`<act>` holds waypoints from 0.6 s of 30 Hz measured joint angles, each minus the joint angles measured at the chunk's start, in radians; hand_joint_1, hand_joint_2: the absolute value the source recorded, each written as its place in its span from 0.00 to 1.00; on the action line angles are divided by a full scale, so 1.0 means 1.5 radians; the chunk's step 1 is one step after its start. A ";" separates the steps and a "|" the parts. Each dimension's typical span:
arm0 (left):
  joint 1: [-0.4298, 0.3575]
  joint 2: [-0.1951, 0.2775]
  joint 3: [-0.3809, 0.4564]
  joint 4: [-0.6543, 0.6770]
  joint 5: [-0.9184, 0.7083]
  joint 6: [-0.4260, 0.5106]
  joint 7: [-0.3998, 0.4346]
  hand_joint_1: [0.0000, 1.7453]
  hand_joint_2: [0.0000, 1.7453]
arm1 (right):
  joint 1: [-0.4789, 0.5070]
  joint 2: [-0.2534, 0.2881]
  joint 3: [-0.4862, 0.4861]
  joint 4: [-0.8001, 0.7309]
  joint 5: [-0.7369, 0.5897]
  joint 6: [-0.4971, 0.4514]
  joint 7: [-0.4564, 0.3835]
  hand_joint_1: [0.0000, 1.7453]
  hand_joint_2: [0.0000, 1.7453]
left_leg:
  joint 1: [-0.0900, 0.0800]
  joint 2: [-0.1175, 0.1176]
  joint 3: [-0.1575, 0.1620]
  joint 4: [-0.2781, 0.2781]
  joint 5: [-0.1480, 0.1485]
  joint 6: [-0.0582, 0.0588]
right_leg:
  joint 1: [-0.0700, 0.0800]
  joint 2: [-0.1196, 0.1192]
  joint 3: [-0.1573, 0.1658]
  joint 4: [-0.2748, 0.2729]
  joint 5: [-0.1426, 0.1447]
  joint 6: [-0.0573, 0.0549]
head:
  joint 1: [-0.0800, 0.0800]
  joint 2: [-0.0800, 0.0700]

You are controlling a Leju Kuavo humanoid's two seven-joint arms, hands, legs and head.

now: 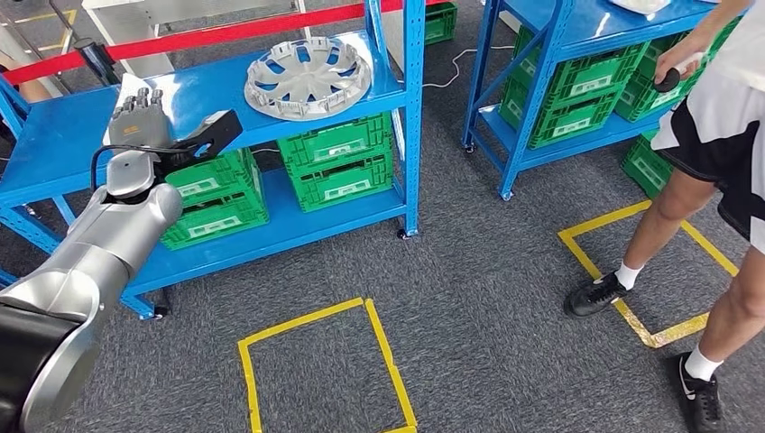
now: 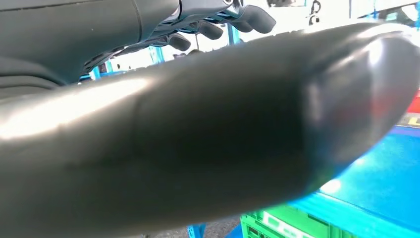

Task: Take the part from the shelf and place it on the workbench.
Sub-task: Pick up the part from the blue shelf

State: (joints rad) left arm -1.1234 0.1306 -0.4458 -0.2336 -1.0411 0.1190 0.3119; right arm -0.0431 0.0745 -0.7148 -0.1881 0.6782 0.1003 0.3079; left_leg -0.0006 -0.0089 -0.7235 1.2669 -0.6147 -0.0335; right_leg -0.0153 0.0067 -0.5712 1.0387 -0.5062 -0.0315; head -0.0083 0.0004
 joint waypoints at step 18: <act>0.006 0.020 0.054 -0.001 0.048 0.015 -0.028 0.00 0.00 | -0.005 -0.009 -0.006 0.002 0.000 0.040 -0.015 0.00 0.00 | -0.002 -0.021 0.081 -0.160 0.106 0.031 | -0.001 0.010 -0.064 0.040 0.018 0.034 | -0.003 0.000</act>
State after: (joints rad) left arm -1.1142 0.1606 -0.3644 -0.2355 -0.9698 0.1415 0.2702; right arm -0.0509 0.0614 -0.7245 -0.1854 0.6781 0.1607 0.2861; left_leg -0.0041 -0.0405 -0.6026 1.0272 -0.4560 0.0135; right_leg -0.0168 0.0220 -0.6671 1.0992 -0.4792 0.0193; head -0.0131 0.0004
